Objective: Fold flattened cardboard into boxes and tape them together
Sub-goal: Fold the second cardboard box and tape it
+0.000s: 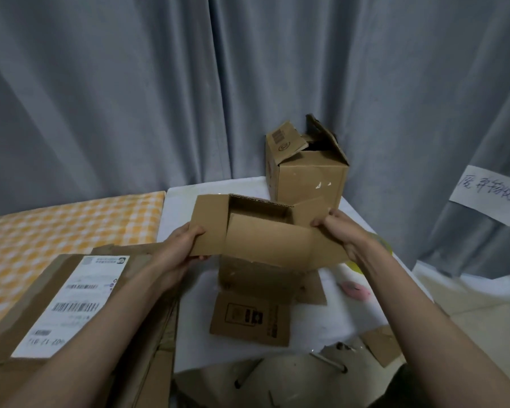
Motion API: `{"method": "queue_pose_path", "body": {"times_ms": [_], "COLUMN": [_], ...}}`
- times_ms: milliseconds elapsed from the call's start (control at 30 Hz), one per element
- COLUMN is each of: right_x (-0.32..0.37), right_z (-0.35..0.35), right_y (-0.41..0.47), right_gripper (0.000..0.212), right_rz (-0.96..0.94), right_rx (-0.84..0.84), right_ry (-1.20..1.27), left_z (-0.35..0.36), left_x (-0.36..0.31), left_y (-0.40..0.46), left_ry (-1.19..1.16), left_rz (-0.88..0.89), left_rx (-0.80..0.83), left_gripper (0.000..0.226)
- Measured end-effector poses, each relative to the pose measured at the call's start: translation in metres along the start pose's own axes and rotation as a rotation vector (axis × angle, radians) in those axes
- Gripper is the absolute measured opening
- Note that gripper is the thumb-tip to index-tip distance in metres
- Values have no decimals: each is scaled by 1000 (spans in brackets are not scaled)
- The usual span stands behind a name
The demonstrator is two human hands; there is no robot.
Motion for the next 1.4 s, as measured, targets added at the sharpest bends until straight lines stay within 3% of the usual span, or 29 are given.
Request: {"method": "queue_pose_path", "body": {"times_ms": [133,333,400,567,667,733,833,900,967,1067,1267,1400], "right_x": [7,-4,-12,-26,-20,-15,-11,-10,-12,-12,-12,3], "right_z": [-6,1,-1,-6,-7,-9,-7,-6,-8,-11,-16,-5], "right_y": [-4,0,0,-3,-4,-5,-8,-11,-12,-16,-24,-26], "right_gripper": [45,37,36,29,24,20,19,18,20,28,24,42], "right_rz": [0,12,7,32,22,27,39,36,38,40,20,-157], "right_rx": [26,9,-20,46,80,81,89,92,94,79,1,-59], "right_ry": [11,9,41,195,191,149,152,165,169,185,173,182], "left_z": [-6,-15,-9,-4,0,-1,6,17,27,33,30,27], "left_x": [15,42,38,17,13,13,4,-5,-10,-9,5,6], "left_y": [-9,-26,-26,-29,-32,-30,-20,-9,3,17,26,25], "left_ry": [-73,23,165,710,863,873,841,950,1077,1208,1389,1383], "left_rz": [-68,-63,6,301,413,349,238,177,148,177,140,122], "left_rx": [5,25,40,-70,-39,-22,73,126,191,296,329,305], "left_gripper": [21,19,19,69,59,57,93,118,127,124,112,115]}}
Point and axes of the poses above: each hand's wrist, its own y-axis towards the middle knuckle, its own z-axis out of the palm, x = y × z, the point moved 5 cm from there along y, towards the middle knuckle, and after that the axes turned 13 degrees about x, right-handed, at the moved point
